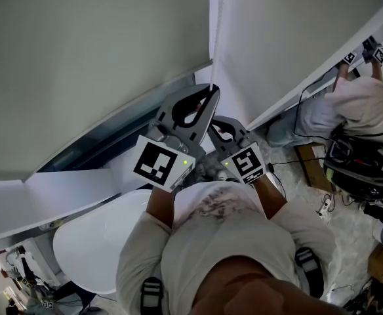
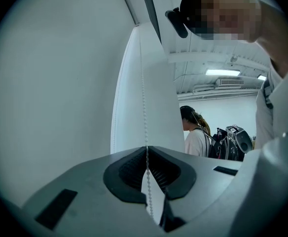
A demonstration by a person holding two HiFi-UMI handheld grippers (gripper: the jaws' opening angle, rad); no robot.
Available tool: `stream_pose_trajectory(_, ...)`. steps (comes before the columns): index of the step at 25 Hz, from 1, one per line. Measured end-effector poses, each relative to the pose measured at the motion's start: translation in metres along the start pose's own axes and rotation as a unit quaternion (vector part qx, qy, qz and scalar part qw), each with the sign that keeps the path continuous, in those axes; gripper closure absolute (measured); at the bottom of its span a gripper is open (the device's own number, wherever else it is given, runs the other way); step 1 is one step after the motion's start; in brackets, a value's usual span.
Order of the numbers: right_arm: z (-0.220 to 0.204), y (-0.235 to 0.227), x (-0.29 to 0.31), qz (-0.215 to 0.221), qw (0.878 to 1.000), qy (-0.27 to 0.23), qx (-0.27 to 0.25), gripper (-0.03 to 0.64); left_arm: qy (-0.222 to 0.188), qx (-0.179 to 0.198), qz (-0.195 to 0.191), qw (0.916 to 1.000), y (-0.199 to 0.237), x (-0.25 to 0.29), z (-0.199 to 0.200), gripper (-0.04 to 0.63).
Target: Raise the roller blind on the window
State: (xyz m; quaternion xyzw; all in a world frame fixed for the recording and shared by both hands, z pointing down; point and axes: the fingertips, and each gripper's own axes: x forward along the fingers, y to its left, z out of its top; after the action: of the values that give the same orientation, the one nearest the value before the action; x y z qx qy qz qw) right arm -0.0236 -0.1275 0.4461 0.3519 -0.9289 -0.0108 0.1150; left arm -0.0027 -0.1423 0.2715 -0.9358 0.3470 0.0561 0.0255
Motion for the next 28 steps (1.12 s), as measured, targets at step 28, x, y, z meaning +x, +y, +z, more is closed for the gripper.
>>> stream_pose_trajectory(28,-0.113,0.021,0.008,0.029,0.993,0.115,0.023,0.555,0.088,-0.079,0.005,0.993,-0.008,-0.019,-0.115,0.58)
